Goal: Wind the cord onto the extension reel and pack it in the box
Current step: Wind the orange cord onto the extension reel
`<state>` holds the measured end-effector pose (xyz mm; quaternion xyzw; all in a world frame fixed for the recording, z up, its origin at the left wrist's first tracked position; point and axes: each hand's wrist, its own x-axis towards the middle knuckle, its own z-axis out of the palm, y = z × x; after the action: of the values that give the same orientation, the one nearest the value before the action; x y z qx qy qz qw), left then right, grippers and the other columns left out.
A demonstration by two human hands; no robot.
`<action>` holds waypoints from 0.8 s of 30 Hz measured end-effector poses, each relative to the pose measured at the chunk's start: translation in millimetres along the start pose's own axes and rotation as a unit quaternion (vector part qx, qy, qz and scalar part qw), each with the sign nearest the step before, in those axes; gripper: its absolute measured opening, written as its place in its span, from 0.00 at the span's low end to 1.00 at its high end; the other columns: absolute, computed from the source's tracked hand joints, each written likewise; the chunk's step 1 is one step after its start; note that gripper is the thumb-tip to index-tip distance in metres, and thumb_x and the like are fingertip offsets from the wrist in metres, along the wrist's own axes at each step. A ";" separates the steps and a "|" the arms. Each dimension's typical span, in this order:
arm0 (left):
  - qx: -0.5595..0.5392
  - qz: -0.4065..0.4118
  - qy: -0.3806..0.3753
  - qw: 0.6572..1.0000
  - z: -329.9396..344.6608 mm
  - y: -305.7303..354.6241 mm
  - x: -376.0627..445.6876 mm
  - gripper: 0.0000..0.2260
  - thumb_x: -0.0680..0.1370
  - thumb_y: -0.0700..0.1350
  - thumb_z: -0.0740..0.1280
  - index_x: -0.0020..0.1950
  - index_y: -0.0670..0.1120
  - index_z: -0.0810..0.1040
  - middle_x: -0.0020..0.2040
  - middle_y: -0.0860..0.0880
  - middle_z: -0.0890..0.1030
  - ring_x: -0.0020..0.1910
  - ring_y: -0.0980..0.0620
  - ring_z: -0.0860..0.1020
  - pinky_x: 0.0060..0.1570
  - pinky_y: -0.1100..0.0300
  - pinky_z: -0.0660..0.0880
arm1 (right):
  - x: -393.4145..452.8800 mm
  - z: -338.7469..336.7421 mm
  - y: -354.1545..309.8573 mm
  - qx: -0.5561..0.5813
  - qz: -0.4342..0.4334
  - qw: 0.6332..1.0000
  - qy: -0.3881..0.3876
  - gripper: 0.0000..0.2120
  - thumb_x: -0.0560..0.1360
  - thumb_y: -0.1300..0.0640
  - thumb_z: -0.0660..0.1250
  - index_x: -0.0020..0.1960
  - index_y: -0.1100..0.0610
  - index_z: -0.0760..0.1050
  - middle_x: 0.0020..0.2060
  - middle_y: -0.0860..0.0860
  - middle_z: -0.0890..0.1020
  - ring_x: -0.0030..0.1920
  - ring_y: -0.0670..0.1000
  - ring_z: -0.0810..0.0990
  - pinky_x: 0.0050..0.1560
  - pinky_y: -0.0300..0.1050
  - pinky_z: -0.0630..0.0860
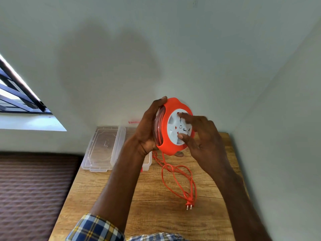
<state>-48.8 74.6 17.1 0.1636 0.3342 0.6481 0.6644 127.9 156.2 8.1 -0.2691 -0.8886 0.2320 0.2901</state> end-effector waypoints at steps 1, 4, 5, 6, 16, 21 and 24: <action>-0.001 -0.004 -0.002 1.000 -2.4 0.1 0.0 0.28 0.81 0.66 0.65 0.69 0.45 0.81 0.63 0.40 0.83 0.60 0.40 0.81 0.67 0.42 0.74 | -1.2 -0.5 1.6 -0.011 -0.027 0.999 -0.024 0.27 0.78 0.53 0.73 0.74 0.39 0.70 0.66 0.49 0.76 0.64 0.51 0.73 0.55 0.51 0.81; 0.004 -0.012 -0.005 1.000 -8.4 0.8 -0.6 0.30 0.81 0.67 0.64 0.71 0.45 0.81 0.65 0.40 0.82 0.62 0.39 0.80 0.68 0.40 0.72 | -2.1 1.5 3.6 -0.025 -0.050 0.997 -0.057 0.28 0.79 0.57 0.72 0.75 0.38 0.70 0.70 0.50 0.75 0.67 0.53 0.72 0.58 0.51 0.78; 0.005 -0.014 -0.009 1.000 -9.3 0.8 -0.8 0.30 0.80 0.67 0.64 0.71 0.46 0.81 0.65 0.40 0.82 0.61 0.40 0.81 0.68 0.40 0.73 | -1.6 2.0 3.7 -0.028 -0.053 0.997 -0.056 0.28 0.79 0.56 0.72 0.75 0.38 0.70 0.70 0.50 0.75 0.66 0.53 0.72 0.58 0.51 0.77; 0.007 -0.018 -0.013 1.000 -8.8 0.7 -1.1 0.30 0.80 0.67 0.64 0.70 0.46 0.82 0.64 0.41 0.83 0.60 0.40 0.82 0.66 0.40 0.74 | -1.1 2.2 3.8 -0.034 -0.057 0.997 -0.050 0.28 0.78 0.56 0.73 0.75 0.38 0.71 0.69 0.51 0.76 0.65 0.54 0.72 0.57 0.51 0.77; 0.032 0.007 0.016 0.999 3.8 -1.5 -0.2 0.27 0.82 0.64 0.64 0.70 0.45 0.81 0.63 0.39 0.83 0.60 0.38 0.82 0.64 0.42 0.77 | -7.3 8.2 -4.6 0.001 0.024 0.998 0.054 0.29 0.70 0.42 0.76 0.70 0.38 0.76 0.55 0.45 0.84 0.52 0.45 0.82 0.46 0.43 0.83; 0.039 -0.001 0.025 0.999 7.0 -5.5 0.6 0.33 0.80 0.65 0.64 0.75 0.42 0.76 0.66 0.37 0.79 0.62 0.36 0.79 0.68 0.39 0.74 | -1.5 16.7 -19.1 0.156 0.189 0.963 0.110 0.32 0.64 0.29 0.75 0.65 0.41 0.81 0.53 0.43 0.87 0.45 0.39 0.85 0.40 0.37 0.83; 0.032 0.005 0.024 0.999 4.0 -5.9 -0.8 0.30 0.80 0.65 0.65 0.72 0.44 0.79 0.65 0.39 0.81 0.60 0.38 0.81 0.65 0.40 0.76 | 0.5 11.6 -20.3 0.098 0.162 0.980 0.068 0.33 0.68 0.28 0.71 0.69 0.41 0.77 0.50 0.42 0.87 0.44 0.40 0.84 0.41 0.39 0.83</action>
<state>-41.7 74.0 16.4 0.1709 0.3700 0.6438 0.6476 113.1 138.4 11.4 -0.3951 -0.7844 0.3431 0.3329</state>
